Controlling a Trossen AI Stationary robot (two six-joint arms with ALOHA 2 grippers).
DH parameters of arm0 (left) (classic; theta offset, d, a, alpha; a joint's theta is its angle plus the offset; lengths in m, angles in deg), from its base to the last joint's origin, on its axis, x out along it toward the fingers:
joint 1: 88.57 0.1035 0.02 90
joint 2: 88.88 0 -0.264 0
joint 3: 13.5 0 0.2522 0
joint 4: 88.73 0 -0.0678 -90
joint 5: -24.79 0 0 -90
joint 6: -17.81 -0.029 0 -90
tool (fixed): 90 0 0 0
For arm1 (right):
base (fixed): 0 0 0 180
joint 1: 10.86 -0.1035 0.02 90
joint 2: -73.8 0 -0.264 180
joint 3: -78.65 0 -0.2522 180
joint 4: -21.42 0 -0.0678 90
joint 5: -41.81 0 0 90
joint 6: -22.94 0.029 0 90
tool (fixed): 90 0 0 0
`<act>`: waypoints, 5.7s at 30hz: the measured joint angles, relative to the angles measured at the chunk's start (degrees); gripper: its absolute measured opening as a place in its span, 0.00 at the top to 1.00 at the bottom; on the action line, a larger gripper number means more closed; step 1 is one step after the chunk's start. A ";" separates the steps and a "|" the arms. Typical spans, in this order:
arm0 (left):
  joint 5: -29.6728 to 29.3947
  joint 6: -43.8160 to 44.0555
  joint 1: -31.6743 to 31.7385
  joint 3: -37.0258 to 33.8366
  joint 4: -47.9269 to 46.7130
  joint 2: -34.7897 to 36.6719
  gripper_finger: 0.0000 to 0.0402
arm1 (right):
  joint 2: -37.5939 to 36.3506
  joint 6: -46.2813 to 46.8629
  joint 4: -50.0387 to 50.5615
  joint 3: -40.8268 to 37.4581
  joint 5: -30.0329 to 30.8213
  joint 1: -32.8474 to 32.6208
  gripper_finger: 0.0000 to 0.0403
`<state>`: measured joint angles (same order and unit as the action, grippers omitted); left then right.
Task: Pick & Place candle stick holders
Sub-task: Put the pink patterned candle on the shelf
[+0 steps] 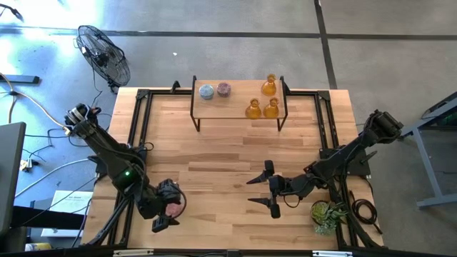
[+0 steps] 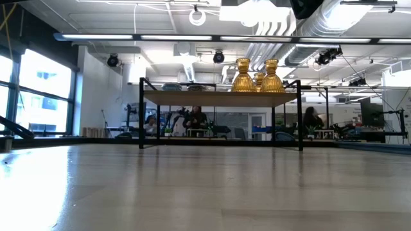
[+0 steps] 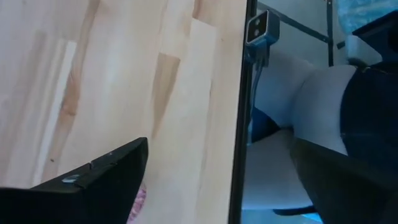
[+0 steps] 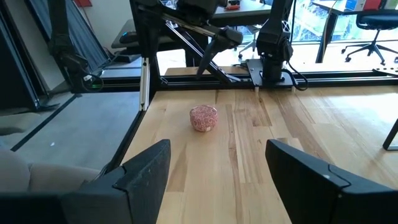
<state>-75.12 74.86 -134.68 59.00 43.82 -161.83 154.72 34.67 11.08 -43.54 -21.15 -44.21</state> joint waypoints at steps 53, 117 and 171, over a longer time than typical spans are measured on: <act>9.80 -10.53 1.28 14.47 -32.50 -16.23 0.04 | 0.00 0.22 -0.13 -0.02 0.66 0.37 0.36; 10.87 -34.38 4.52 0.70 -12.26 -21.70 0.04 | 0.00 -0.17 1.68 -0.02 0.77 0.40 0.36; 8.91 -30.84 4.46 -6.32 -2.72 -21.88 0.04 | 0.00 0.15 2.05 -0.02 1.84 1.14 0.36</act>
<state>-66.22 44.02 -130.22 52.68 41.10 -183.70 154.72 34.81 13.14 -43.56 -19.30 -43.07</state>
